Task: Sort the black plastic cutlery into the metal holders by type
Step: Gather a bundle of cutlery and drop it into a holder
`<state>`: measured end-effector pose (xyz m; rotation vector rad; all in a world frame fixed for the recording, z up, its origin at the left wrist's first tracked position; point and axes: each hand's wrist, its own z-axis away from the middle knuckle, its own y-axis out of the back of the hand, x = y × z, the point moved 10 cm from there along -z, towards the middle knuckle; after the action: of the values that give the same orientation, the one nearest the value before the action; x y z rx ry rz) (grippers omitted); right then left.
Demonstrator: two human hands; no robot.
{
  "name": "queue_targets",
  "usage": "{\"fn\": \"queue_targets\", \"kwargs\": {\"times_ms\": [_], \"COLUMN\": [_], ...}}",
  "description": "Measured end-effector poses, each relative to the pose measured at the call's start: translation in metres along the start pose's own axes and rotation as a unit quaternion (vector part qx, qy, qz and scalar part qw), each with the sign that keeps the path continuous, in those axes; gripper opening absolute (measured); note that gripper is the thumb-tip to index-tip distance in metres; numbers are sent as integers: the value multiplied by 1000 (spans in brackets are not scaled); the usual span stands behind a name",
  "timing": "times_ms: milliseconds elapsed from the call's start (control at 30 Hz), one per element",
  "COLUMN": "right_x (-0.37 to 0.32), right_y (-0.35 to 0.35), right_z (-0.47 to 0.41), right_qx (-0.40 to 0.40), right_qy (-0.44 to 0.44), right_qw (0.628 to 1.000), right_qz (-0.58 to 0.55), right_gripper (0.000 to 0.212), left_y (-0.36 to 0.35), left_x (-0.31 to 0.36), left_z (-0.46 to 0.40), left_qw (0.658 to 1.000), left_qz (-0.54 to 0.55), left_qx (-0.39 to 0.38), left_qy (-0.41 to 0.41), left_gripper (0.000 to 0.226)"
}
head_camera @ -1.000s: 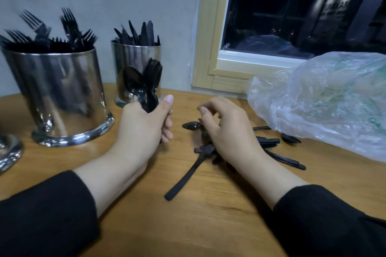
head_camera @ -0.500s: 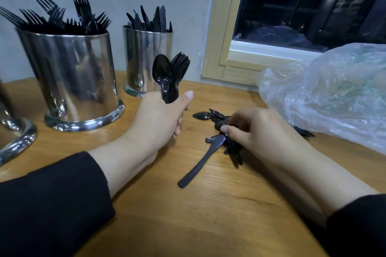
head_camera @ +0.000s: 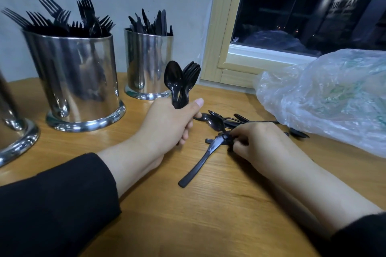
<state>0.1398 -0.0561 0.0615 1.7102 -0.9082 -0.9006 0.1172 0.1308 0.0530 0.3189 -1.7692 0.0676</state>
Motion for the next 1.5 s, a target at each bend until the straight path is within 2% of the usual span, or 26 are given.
{"fn": "queue_targets", "kwargs": {"times_ms": [67,167,233,333,400,500,567,667,767,833,933,1000,1067,1133,1267,1500], "right_x": [2,7,-5,-24,-22,14,62,138,181,193,190,185,184,190,203,211], "right_y": [14,35,37,38,46,65,65,46,37,39,49,62,70,65,39,30], "right_z": [0,6,10,16,14,8,-1,-4,3,3,2,6,10,10,10,11], "right_qx": [63,156,157,147,152,202,202,128,66,68,121,177,195,151,37,46], "right_qy": [1,-11,32,102,124,116,64,-59,-146,-171,-151,-119,-110,-129,-172,-165], "right_qw": [997,968,954,947,948,959,973,990,987,983,981,977,974,980,981,982], "right_qz": [-37,-199,-255,-265,-252,-164,-89,-4,14,7,0,-10,-16,0,77,85], "right_gripper": [17,21,22,22,20,17,19,26,36,40,36,23,10,9,23,21], "left_y": [-5,-15,-24,-44,-50,-52,-53,-55,-60,-63,-65,-63,-61,-58,-55,-56], "left_x": [-2,-6,-7,-1,3,9,13,14,6,4,2,3,1,-1,-2,-1], "left_z": [2,6,8,10,10,7,6,7,6,5,5,7,8,8,7,11], "left_qw": [1000,999,997,992,991,992,991,994,996,996,995,995,995,996,997,996], "left_qz": [7,22,54,108,130,122,133,102,81,76,79,74,71,72,63,57], "left_qx": [-14,-25,-30,-43,-28,-8,-13,-29,-41,-50,-62,-65,-63,-58,-53,-64], "left_qy": [12,33,43,44,35,25,14,1,15,16,2,-6,-8,-8,-4,-2], "left_gripper": [36,40,48,37,31,33,31,35,29,16,13,12,13,13,13,12]}}
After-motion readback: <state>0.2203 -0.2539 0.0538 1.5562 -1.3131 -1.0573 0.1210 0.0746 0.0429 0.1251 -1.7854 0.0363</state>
